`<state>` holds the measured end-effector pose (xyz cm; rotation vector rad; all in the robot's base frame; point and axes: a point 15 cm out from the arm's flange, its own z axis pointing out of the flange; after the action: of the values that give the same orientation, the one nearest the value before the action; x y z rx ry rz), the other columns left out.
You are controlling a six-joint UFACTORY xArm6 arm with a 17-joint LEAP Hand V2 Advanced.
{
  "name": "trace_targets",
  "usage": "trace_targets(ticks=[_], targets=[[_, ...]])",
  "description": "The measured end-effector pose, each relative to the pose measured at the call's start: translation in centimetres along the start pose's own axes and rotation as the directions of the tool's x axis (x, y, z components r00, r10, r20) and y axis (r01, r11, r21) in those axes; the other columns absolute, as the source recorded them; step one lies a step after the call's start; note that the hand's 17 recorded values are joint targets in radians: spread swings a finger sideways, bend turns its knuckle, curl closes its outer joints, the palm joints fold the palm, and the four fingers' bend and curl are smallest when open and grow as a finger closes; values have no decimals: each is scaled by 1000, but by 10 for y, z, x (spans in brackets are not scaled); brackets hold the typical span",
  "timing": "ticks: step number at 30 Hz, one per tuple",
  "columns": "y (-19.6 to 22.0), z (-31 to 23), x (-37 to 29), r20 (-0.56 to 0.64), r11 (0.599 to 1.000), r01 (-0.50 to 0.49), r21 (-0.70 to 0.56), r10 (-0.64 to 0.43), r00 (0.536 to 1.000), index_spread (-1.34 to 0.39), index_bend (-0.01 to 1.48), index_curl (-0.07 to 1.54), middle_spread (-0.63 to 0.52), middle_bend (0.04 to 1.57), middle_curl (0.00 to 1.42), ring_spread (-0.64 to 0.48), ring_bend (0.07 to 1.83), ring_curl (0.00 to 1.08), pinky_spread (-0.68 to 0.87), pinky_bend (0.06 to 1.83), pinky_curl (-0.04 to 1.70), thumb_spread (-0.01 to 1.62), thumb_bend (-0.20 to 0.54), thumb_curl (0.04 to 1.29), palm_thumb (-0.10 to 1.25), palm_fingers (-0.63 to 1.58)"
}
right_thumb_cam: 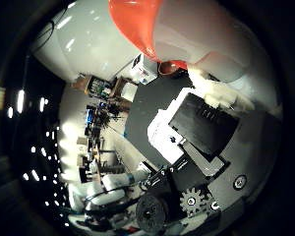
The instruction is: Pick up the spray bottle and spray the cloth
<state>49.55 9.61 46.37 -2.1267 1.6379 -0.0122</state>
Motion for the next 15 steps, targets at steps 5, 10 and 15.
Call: trace_targets(ticks=[5, 10, 15], targets=[[8, 39, -8, 14, 999, 5, -50, -4, 1000, -272, 1174, 688, -190, 1346, 738, -224, 1406, 658, -303, 1328, 636, 735, -13, 1104, 1030, 1189], [32, 99, -6, 17, 993, -11, -114, 13, 1000, -272, 1175, 686, -190, 1346, 738, -224, 1405, 659, -303, 1329, 636, 735, -13, 1105, 1030, 1189], [53, 134, -15, 16, 986, 7, -167, -4, 1000, -272, 1176, 685, -190, 1346, 738, -224, 1405, 660, -303, 1329, 636, 734, -13, 1105, 1030, 1189]])
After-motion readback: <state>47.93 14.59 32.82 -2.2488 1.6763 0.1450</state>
